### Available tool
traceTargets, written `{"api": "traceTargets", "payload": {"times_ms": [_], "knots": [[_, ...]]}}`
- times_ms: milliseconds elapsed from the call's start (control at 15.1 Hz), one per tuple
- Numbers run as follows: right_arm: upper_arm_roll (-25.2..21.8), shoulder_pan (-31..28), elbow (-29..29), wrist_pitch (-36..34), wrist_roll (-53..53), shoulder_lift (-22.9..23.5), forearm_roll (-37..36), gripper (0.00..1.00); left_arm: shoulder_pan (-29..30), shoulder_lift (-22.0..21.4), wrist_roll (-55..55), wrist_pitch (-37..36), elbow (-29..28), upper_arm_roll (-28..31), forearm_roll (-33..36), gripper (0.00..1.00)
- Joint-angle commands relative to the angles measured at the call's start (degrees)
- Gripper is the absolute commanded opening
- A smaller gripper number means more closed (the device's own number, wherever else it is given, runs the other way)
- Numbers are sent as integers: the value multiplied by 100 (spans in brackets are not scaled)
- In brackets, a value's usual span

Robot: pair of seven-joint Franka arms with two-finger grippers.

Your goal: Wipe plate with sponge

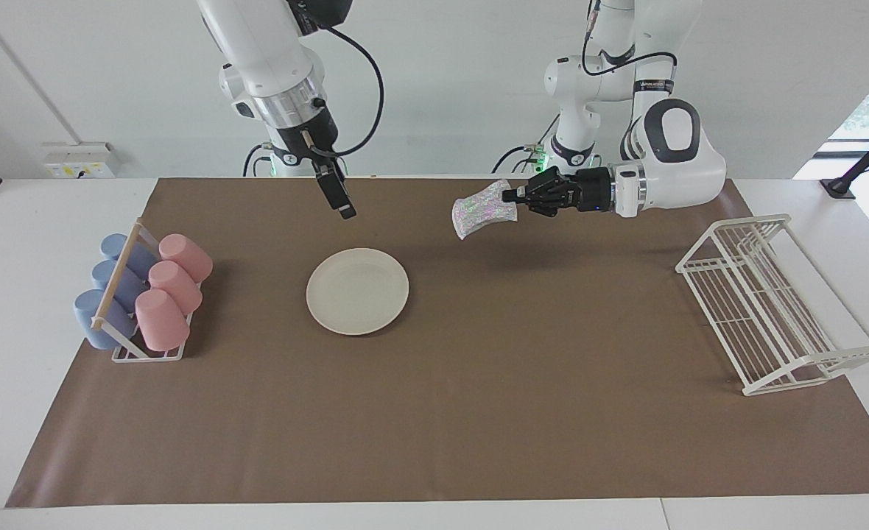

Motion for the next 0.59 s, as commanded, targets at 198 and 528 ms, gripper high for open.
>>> {"api": "traceTargets", "payload": {"times_ms": [198,528], "knots": [[-15,846,1874,-36,1883,1771,46,100,-309,-8,317,37,-86,73,-212,0],[-6,1594,1813,115,2278,1807,-85,100,-318,10,318,117,-95,73,-222,0]]}}
